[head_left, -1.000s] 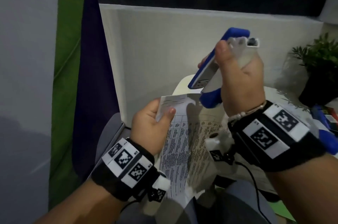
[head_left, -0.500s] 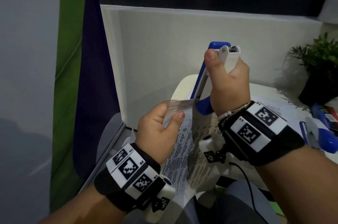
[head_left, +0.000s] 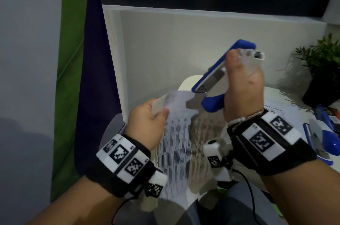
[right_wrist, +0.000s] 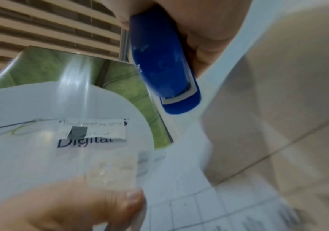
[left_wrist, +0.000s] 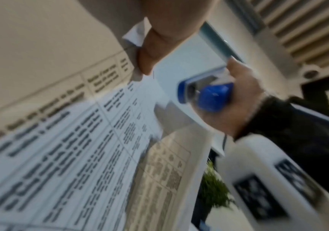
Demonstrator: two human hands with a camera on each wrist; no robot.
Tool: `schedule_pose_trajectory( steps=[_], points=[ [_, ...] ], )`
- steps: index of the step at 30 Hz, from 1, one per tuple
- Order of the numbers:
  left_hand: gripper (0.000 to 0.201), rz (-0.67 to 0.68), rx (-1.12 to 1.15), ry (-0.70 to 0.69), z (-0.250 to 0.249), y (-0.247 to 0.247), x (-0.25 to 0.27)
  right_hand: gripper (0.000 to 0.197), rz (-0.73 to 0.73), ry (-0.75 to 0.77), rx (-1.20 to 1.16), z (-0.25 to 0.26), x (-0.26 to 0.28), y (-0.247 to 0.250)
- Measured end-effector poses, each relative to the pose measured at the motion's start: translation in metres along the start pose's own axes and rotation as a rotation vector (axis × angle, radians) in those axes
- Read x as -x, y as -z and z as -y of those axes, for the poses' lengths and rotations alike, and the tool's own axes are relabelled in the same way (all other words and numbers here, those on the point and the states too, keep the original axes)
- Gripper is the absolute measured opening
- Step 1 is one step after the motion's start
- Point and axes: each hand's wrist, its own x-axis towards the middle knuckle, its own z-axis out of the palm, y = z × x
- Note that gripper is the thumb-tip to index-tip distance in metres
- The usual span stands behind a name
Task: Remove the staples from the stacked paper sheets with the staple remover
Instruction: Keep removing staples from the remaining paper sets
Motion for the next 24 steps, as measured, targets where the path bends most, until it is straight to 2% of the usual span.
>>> schedule_pose_trajectory(
  steps=[3, 6, 9, 11, 13, 15, 17, 18, 22, 24],
  points=[
    [0.012, -0.217, 0.209, 0.166, 0.007, 0.011, -0.020, 0.035, -0.125, 0.013, -0.027, -0.002, -0.004, 0.015],
    [0.013, -0.381, 0.512, 0.231, 0.011, 0.021, -0.035, 0.040, -0.175, 0.002, -0.010, -0.011, -0.006, 0.029],
    [0.015, -0.431, 0.648, 0.259, 0.018, 0.015, -0.037, 0.038, -0.139, -0.026, 0.086, -0.026, -0.005, 0.033],
    [0.022, -0.419, 0.532, 0.254, 0.025, 0.005, -0.035, 0.028, -0.072, -0.058, 0.222, -0.039, -0.001, 0.033],
    [0.033, -0.324, 0.252, 0.146, 0.034, -0.003, -0.027, 0.019, -0.001, -0.073, 0.384, -0.053, 0.004, 0.035],
    [0.040, -0.140, -0.036, -0.104, 0.043, -0.009, -0.015, 0.017, 0.063, -0.122, 0.500, -0.068, 0.010, 0.039],
    [0.039, 0.006, -0.231, -0.349, 0.052, -0.011, -0.005, 0.035, 0.099, -0.185, 0.573, -0.080, 0.016, 0.043],
    [0.040, 0.052, -0.265, -0.419, 0.058, -0.012, -0.003, 0.046, 0.098, -0.209, 0.589, -0.085, 0.018, 0.046],
    [0.040, 0.094, -0.245, -0.523, 0.067, -0.014, -0.003, 0.096, 0.088, -0.280, 0.599, -0.095, 0.023, 0.053],
    [0.044, 0.099, -0.279, -0.549, 0.068, -0.015, -0.003, 0.115, 0.091, -0.290, 0.593, -0.096, 0.024, 0.054]
  ],
)
